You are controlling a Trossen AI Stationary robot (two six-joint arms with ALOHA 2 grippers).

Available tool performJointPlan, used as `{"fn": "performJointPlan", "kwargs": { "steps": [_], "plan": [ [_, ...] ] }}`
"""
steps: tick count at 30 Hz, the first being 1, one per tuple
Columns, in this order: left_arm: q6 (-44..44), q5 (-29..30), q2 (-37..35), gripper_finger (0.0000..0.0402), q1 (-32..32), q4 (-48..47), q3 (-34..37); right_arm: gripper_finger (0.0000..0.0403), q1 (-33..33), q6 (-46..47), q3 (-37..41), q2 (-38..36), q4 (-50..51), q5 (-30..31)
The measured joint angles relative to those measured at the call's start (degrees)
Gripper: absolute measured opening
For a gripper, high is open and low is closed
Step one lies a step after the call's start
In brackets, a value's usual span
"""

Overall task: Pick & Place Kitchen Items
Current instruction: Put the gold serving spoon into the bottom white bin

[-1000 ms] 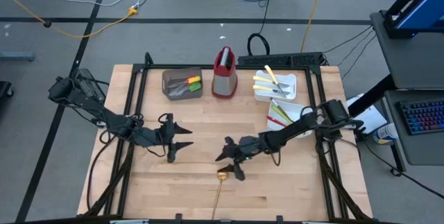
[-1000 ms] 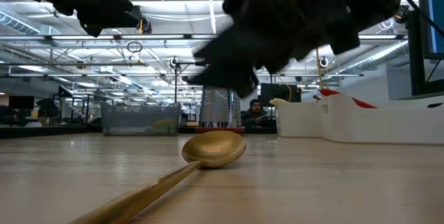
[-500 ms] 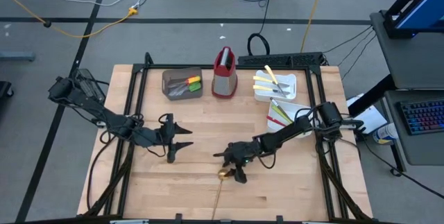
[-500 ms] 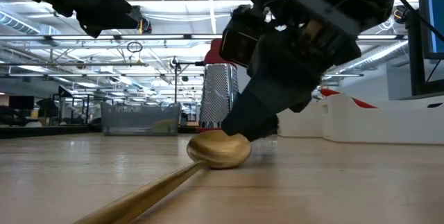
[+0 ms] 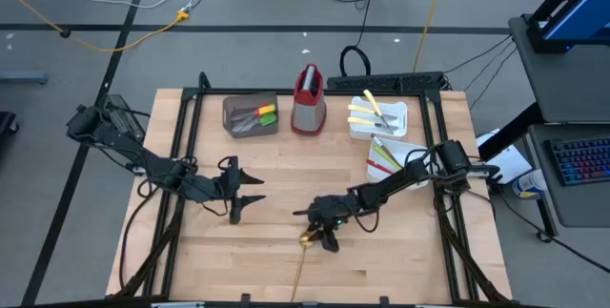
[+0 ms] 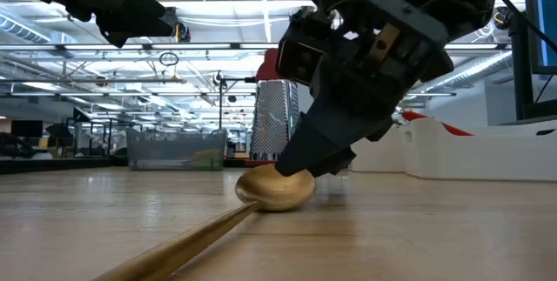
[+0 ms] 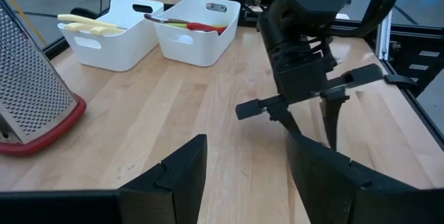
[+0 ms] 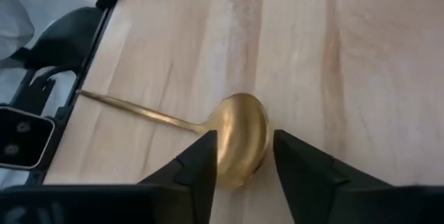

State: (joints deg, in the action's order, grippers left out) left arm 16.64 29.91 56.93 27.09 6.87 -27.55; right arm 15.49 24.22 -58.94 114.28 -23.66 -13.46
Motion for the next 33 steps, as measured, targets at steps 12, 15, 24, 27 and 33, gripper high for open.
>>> {"fn": "performJointPlan", "kwargs": {
  "steps": [12, 15, 24, 27, 33],
  "plan": [
    [0.0, 0.0, 0.0, 0.0202, 0.0, -0.2, 0.0, 0.0043, -0.9, 0.0, -0.1, 3.3, -3.0, -0.3],
    [0.0, 0.0, 0.0, 0.0202, 0.0, -0.2, 0.0, 0.0012, -1.7, -1.1, 0.0, 3.3, -3.0, -0.6],
    [-0.7, 0.0, 0.0, 0.0202, 0.0, -0.1, 0.0, 0.0006, -4.3, -0.8, 0.0, 3.0, -2.9, -2.3],
    [-2.4, 0.0, 0.0, 0.0202, 0.0, -0.1, 0.0, 0.0006, -4.8, -0.9, 0.1, 1.6, -0.8, -2.2],
    [-3.2, 1.6, 0.0, 0.0202, -0.5, 0.9, 0.0, 0.0004, -5.7, -4.2, 0.1, -3.9, 6.5, -0.9]
  ]
}}
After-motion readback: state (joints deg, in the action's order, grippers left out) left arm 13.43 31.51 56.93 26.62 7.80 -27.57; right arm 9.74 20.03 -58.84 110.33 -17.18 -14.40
